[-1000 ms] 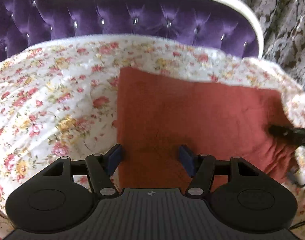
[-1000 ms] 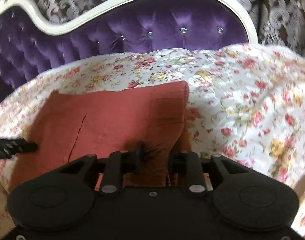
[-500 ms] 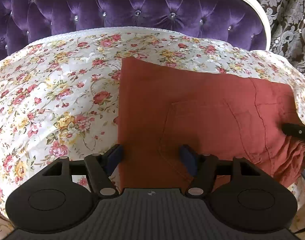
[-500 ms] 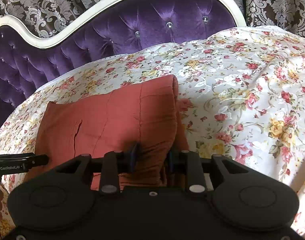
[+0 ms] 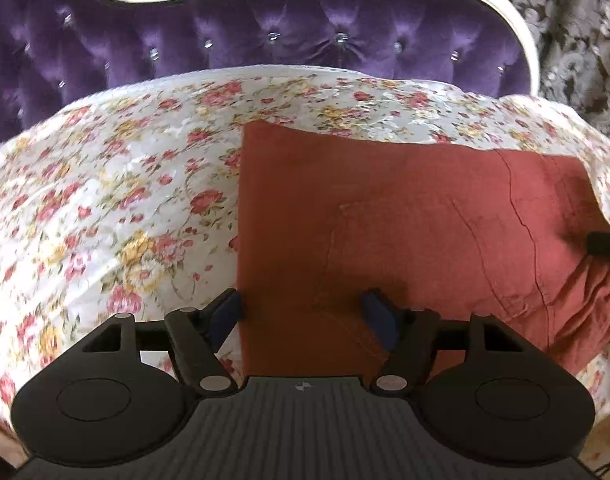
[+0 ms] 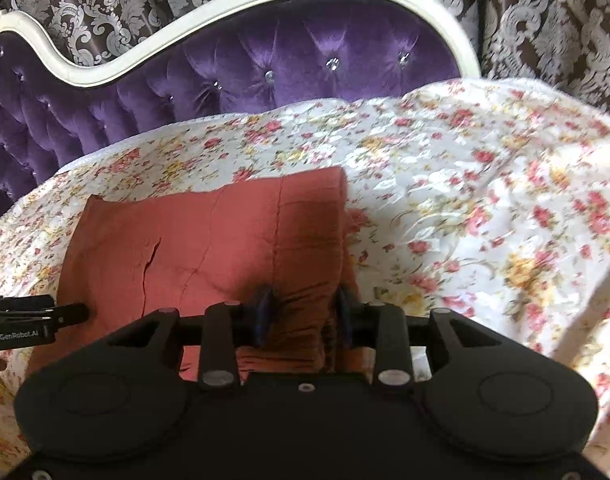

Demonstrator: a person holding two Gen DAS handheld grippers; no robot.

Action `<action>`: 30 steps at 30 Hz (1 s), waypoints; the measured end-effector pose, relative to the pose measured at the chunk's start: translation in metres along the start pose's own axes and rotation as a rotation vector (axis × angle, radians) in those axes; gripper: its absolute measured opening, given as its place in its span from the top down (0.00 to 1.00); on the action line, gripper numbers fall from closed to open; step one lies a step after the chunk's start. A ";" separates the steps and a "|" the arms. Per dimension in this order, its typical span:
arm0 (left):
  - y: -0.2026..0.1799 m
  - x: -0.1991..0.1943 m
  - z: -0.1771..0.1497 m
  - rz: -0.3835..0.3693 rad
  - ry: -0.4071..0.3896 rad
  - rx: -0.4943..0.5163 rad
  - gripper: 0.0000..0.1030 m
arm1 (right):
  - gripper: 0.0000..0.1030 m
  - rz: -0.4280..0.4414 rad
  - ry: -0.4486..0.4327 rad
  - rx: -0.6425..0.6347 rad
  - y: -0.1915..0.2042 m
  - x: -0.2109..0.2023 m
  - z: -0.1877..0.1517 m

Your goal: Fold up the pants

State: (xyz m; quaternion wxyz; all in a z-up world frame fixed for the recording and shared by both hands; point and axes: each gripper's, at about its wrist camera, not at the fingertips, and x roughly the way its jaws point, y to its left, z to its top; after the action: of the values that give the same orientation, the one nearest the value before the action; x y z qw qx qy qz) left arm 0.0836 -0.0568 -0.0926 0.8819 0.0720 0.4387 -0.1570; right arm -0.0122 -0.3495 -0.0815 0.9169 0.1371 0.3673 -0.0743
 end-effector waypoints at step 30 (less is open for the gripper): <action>0.028 0.082 0.104 0.079 0.037 -0.073 0.48 | 0.53 0.076 0.004 -0.101 0.031 0.014 -0.014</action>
State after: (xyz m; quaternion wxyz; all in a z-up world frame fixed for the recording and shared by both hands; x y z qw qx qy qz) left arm 0.2173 -0.0749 -0.0954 0.8810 0.0599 0.4574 -0.1047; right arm -0.0045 -0.3163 -0.0947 0.9241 0.1048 0.3669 -0.0204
